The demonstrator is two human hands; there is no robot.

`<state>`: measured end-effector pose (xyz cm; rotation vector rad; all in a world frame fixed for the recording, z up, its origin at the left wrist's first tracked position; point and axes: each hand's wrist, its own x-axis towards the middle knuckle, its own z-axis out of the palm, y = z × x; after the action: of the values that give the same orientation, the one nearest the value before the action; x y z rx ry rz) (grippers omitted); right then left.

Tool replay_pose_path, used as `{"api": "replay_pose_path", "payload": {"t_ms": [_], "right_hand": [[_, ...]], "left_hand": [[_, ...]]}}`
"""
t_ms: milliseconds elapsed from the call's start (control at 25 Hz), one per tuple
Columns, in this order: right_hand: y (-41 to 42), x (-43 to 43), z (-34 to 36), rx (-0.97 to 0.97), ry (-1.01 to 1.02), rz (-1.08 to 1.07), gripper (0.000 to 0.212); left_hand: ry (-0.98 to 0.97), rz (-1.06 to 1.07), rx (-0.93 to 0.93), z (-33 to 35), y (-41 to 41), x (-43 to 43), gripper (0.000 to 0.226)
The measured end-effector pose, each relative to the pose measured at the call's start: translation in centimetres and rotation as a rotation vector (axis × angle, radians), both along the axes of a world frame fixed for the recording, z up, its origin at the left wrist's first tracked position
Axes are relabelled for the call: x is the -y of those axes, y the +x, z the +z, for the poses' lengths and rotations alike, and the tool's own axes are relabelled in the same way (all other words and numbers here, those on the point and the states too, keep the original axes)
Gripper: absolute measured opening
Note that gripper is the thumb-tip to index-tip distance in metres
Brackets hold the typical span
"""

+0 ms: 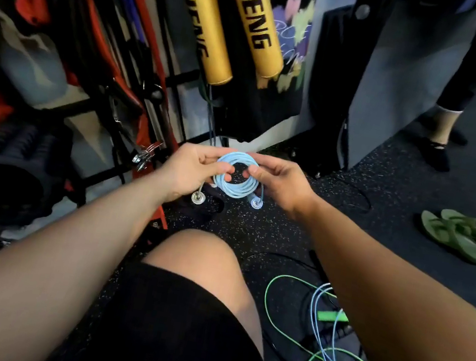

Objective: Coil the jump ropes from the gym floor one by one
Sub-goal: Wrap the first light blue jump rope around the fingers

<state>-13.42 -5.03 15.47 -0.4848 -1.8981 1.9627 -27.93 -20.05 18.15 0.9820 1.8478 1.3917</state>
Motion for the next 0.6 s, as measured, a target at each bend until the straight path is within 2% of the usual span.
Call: {"api": "replay_pose_path", "payload": {"t_ms": [200, 360, 480, 600], "right_hand": [[-5.4, 0.4, -3.8, 0.093, 0.024, -0.015, 0.03], [-9.9, 0.8, -7.2, 0.157, -0.027, 0.01, 0.014], [-12.5, 1.1, -10.1, 0.186, -0.078, 0.068, 0.014], [-14.7, 1.2, -12.5, 0.201, -0.082, 0.086, 0.012]], "left_hand": [[-0.01, 0.22, -0.061, -5.6, -3.2, 0.6, 0.037], [-0.01, 0.363, 0.038, -9.3, -5.6, 1.3, 0.035], [-0.056, 0.443, 0.116, -12.1, -7.5, 2.0, 0.034], [-0.066, 0.489, 0.111, -14.6, -8.9, 2.3, 0.033]]}}
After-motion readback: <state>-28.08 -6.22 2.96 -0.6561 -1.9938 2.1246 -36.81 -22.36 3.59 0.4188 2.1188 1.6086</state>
